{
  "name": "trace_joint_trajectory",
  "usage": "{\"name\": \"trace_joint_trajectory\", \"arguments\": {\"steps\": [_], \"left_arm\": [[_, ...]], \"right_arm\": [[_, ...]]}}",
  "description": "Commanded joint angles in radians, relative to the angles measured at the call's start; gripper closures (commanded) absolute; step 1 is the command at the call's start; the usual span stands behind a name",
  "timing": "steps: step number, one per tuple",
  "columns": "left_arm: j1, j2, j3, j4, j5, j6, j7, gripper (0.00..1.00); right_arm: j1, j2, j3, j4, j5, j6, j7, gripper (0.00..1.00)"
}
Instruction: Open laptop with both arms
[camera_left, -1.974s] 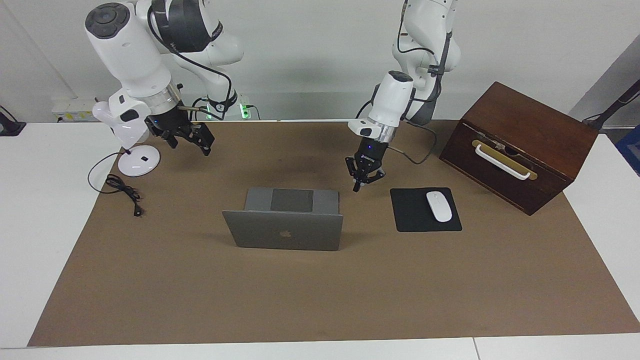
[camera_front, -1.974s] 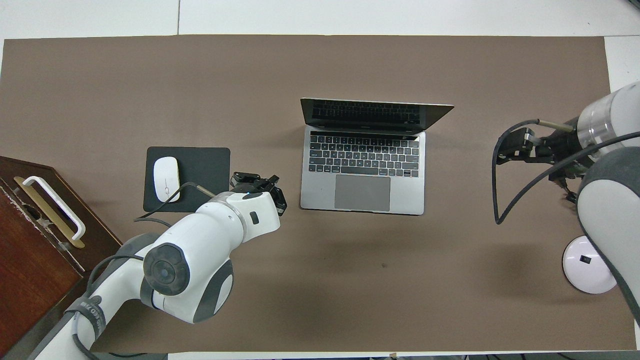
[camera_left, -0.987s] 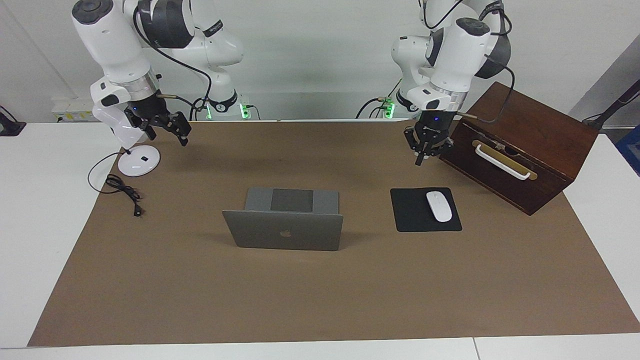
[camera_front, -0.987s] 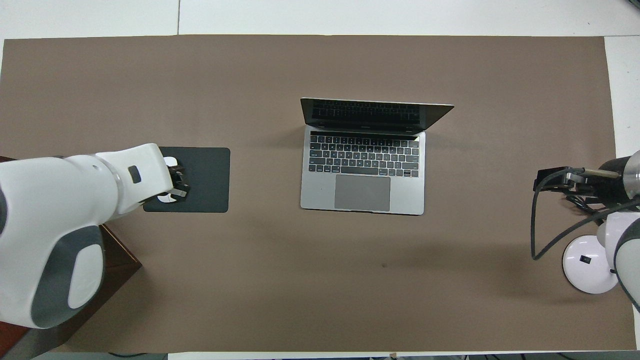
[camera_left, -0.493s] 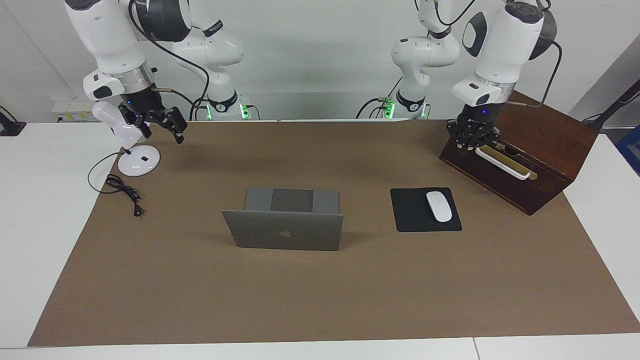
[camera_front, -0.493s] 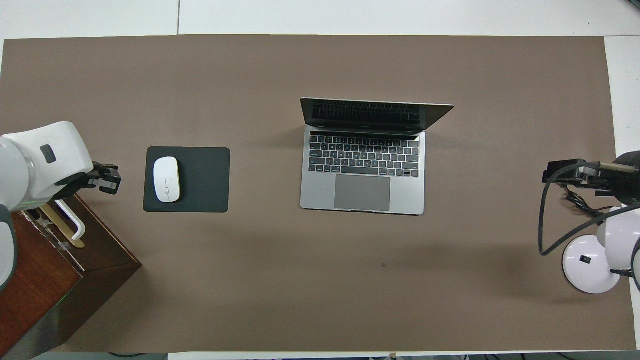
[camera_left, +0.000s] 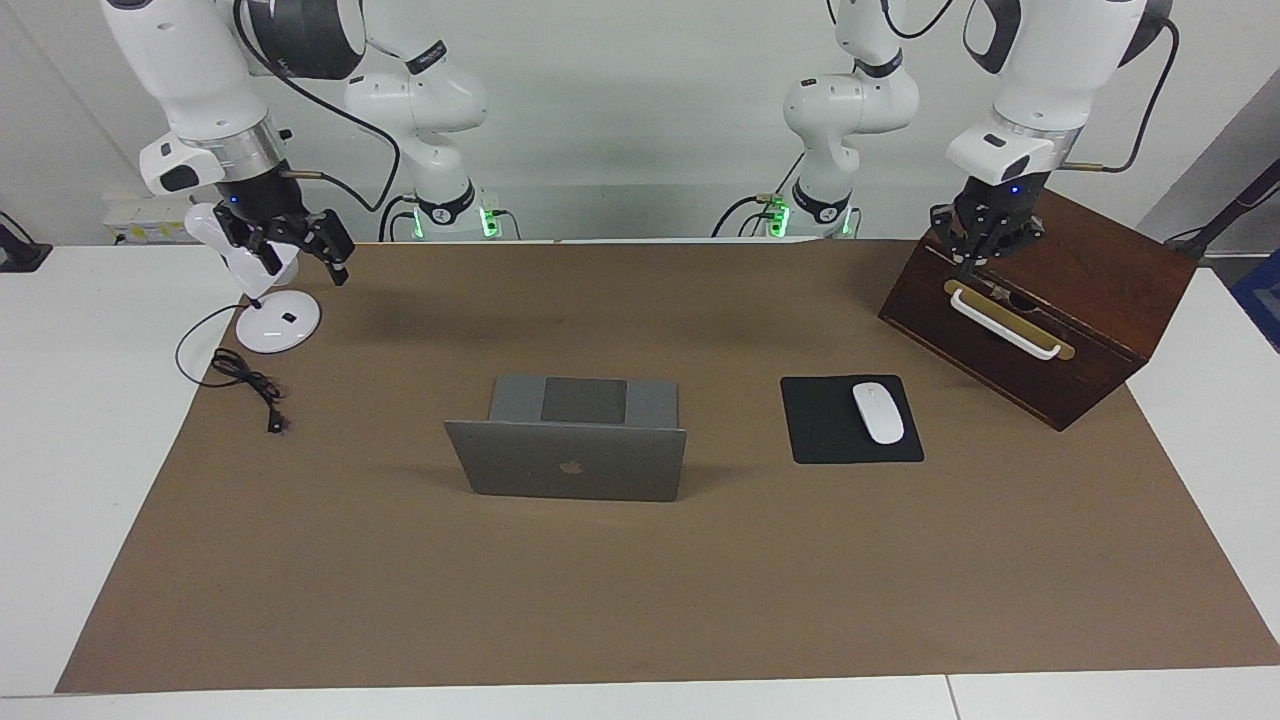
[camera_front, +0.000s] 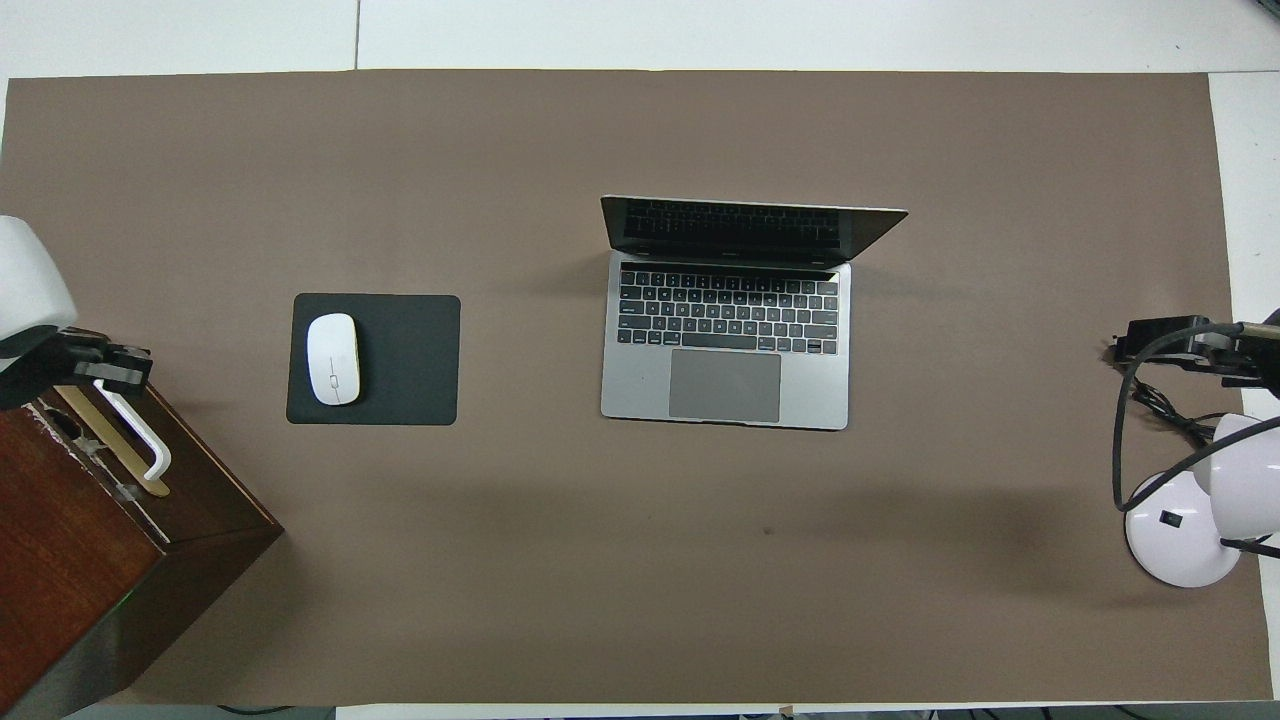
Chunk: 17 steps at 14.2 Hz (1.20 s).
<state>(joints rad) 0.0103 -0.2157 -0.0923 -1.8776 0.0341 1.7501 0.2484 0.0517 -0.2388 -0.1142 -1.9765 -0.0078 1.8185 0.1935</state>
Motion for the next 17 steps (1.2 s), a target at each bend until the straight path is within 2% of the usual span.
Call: {"name": "trace_joint_trajectory", "arguments": {"steps": [1, 3, 4, 5, 6, 9, 12, 17], "left_arm": [[0.025, 0.036, -0.011, 0.077, 0.007, -0.075, -0.044, 1.00], [0.023, 0.036, -0.011, 0.086, -0.014, -0.089, -0.127, 1.00], [0.023, 0.035, -0.011, 0.084, -0.017, -0.087, -0.136, 0.88], [0.023, 0.035, -0.011, 0.083, -0.017, -0.083, -0.141, 0.47], [0.023, 0.035, -0.011, 0.081, -0.017, -0.078, -0.149, 0.00], [0.051, 0.033, -0.010, 0.081, -0.019, -0.073, -0.150, 0.00], [0.050, 0.038, -0.012, 0.081, -0.017, -0.043, -0.184, 0.00], [0.054, 0.041, -0.011, 0.090, -0.046, -0.061, -0.244, 0.00]], "right_arm": [[-0.016, 0.007, 0.007, 0.018, -0.006, -0.016, -0.023, 0.00], [-0.018, 0.015, 0.007, 0.030, -0.004, -0.033, -0.023, 0.00], [-0.019, 0.015, 0.005, 0.033, -0.004, -0.036, -0.023, 0.00], [-0.021, 0.015, 0.005, 0.035, -0.003, -0.042, -0.023, 0.00], [-0.021, 0.015, 0.005, 0.035, -0.003, -0.041, -0.023, 0.00], [-0.016, 0.015, 0.005, 0.036, -0.014, -0.042, -0.032, 0.00], [-0.016, 0.015, 0.004, 0.036, -0.023, -0.038, -0.143, 0.00], [-0.021, 0.015, 0.004, 0.036, -0.038, -0.036, -0.204, 0.00]]}}
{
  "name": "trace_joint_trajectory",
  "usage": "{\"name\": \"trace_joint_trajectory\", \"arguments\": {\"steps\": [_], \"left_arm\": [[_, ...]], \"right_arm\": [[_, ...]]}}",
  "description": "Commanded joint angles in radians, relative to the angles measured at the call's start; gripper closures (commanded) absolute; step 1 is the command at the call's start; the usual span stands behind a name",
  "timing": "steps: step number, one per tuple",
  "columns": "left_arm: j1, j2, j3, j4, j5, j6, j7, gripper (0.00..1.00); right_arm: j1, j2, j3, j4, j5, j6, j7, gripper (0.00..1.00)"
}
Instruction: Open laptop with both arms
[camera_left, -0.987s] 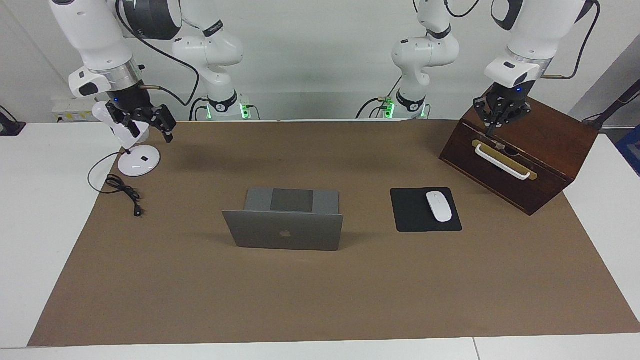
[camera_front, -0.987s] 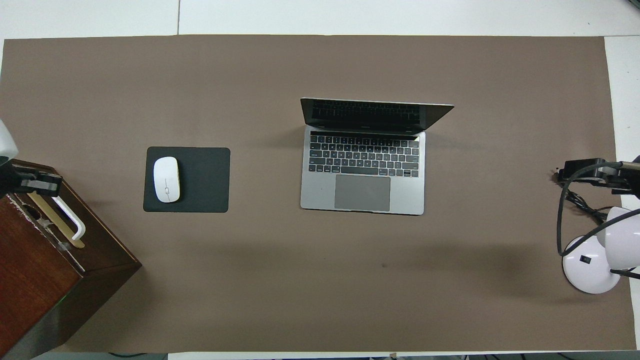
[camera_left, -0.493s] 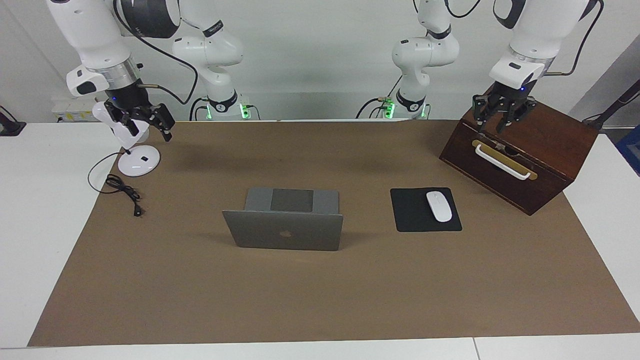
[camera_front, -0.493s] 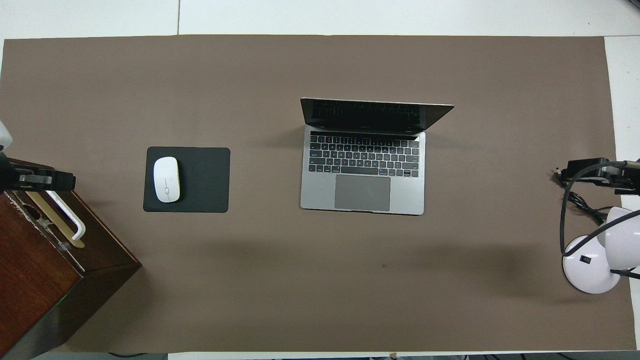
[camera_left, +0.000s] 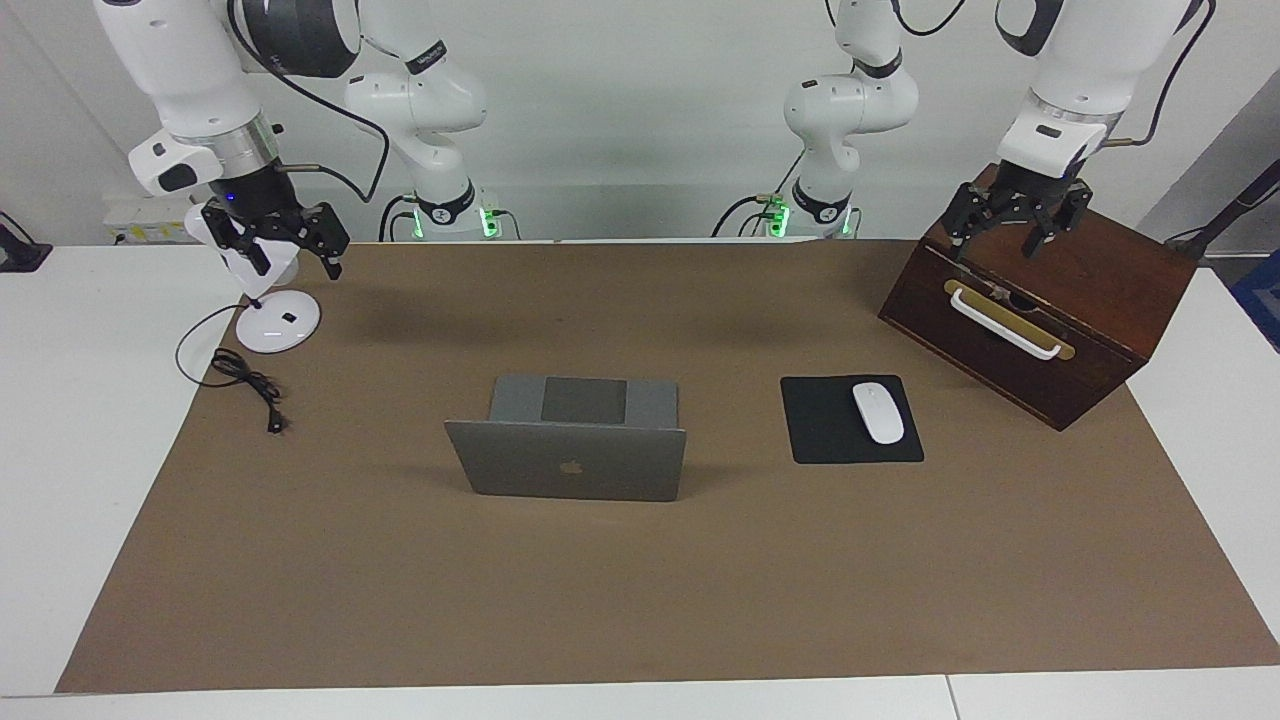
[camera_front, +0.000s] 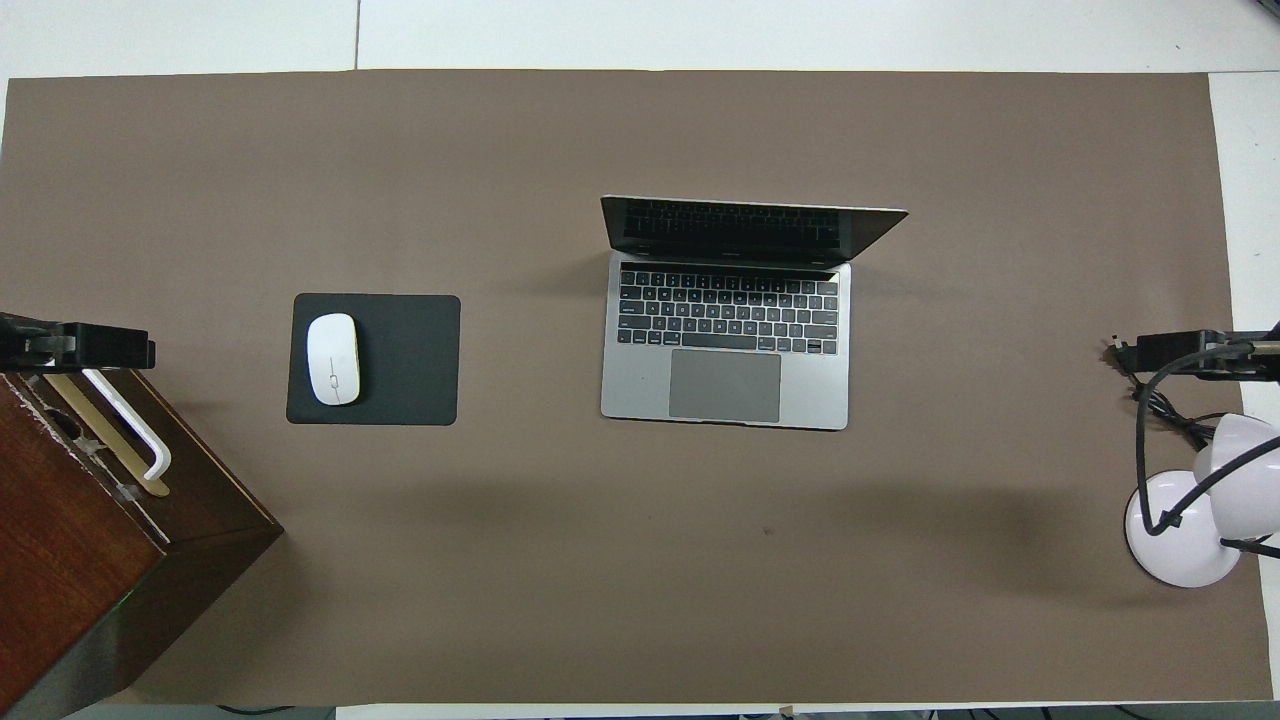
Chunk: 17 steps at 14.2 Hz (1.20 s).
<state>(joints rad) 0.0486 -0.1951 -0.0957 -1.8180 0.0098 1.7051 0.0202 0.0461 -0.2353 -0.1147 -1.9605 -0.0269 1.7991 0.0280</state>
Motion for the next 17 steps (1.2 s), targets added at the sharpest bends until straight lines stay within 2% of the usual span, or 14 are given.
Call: {"name": "trace_joint_trajectory", "arguments": {"steps": [1, 5, 12, 17], "left_arm": [[0.017, 0.020, -0.007, 0.032, -0.024, -0.025, -0.016, 0.00], [0.028, 0.068, -0.007, 0.098, -0.027, -0.080, -0.017, 0.00], [0.030, 0.074, -0.007, 0.097, -0.028, -0.087, -0.017, 0.00], [0.028, 0.079, -0.006, 0.098, -0.025, -0.094, -0.017, 0.00]], "right_arm": [[-0.015, 0.011, 0.004, 0.020, -0.019, -0.018, -0.036, 0.00], [-0.015, 0.011, 0.004, 0.020, -0.018, -0.020, -0.030, 0.00], [-0.015, 0.011, 0.004, 0.020, -0.014, -0.029, -0.031, 0.00], [-0.012, 0.010, 0.006, 0.022, 0.002, -0.084, -0.030, 0.00]]}}
